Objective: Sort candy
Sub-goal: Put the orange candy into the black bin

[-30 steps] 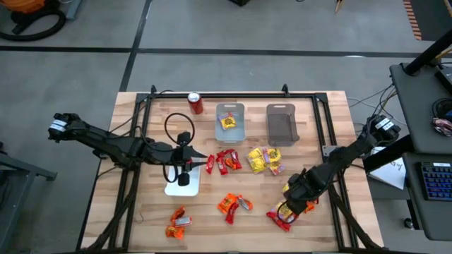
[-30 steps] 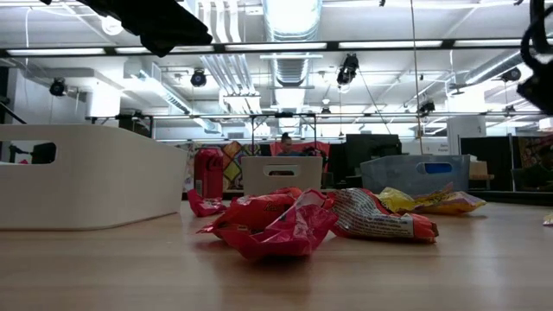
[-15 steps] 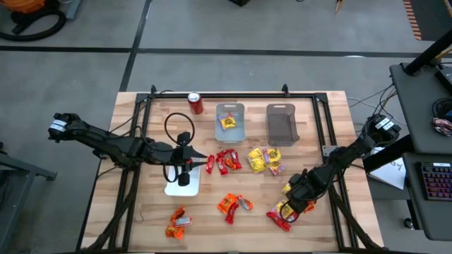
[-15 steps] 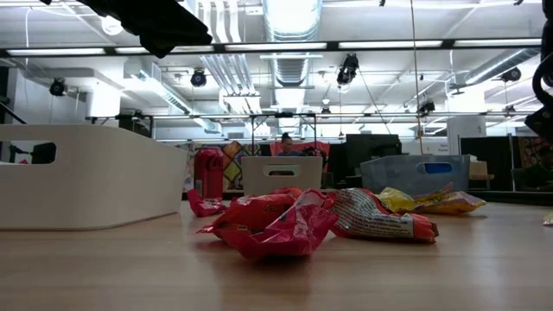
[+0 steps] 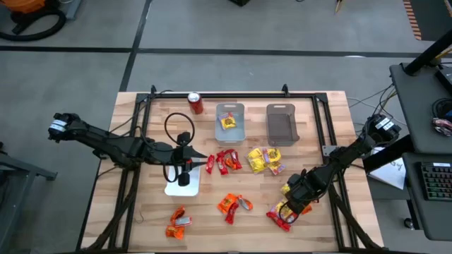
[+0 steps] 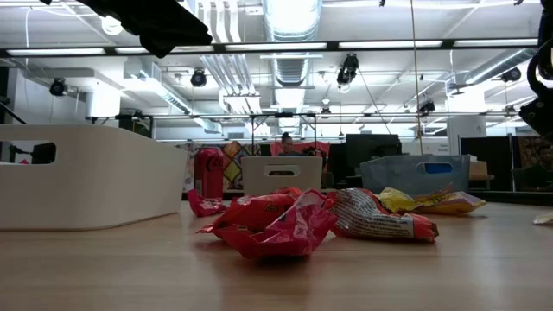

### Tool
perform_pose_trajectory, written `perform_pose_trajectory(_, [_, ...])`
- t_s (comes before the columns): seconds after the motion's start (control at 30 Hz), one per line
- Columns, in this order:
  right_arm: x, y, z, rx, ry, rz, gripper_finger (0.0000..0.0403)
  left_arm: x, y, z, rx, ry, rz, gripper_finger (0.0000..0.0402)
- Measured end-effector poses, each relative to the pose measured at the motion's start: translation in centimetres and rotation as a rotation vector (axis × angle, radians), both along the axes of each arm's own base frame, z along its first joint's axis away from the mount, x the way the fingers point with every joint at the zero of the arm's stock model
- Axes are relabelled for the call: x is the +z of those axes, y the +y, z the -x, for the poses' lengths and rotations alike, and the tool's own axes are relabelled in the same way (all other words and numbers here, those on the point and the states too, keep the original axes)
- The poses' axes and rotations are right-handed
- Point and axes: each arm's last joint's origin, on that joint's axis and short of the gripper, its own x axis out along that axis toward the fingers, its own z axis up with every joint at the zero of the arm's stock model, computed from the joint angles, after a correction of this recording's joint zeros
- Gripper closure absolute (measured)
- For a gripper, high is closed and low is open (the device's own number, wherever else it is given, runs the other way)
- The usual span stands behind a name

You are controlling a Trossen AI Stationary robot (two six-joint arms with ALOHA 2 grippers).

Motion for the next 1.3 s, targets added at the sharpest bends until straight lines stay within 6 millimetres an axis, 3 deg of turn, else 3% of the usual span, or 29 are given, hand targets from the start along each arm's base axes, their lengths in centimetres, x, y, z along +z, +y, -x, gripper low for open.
perform_pose_trajectory(0.37, [2.6,0.4,-1.1,0.061,-0.106,0.048,0.0394,0.0,0.0,0.0,0.0,0.0,0.0,0.0322])
perform_pose_trajectory(0.63, [5.9,0.2,-2.1,0.112,-0.352,0.157,0.0394,0.0,0.0,-0.1,0.0,-0.006,0.001,0.0322])
perform_pose_trajectory(0.8, [8.2,-0.9,-3.2,0.14,-0.561,0.367,0.0394,-0.3,-0.2,-0.9,0.0,-0.021,0.006,0.0322])
perform_pose_trajectory(1.07, [11.2,-5.2,-5.6,0.111,-0.706,0.854,0.0394,-1.2,-0.4,-1.5,0.0,0.013,-0.004,0.0322])
perform_pose_trajectory(1.3, [11.7,-12.9,-6.5,0.05,-0.466,1.063,0.0394,-0.1,-0.5,-1.8,0.0,-0.016,0.004,0.0322])
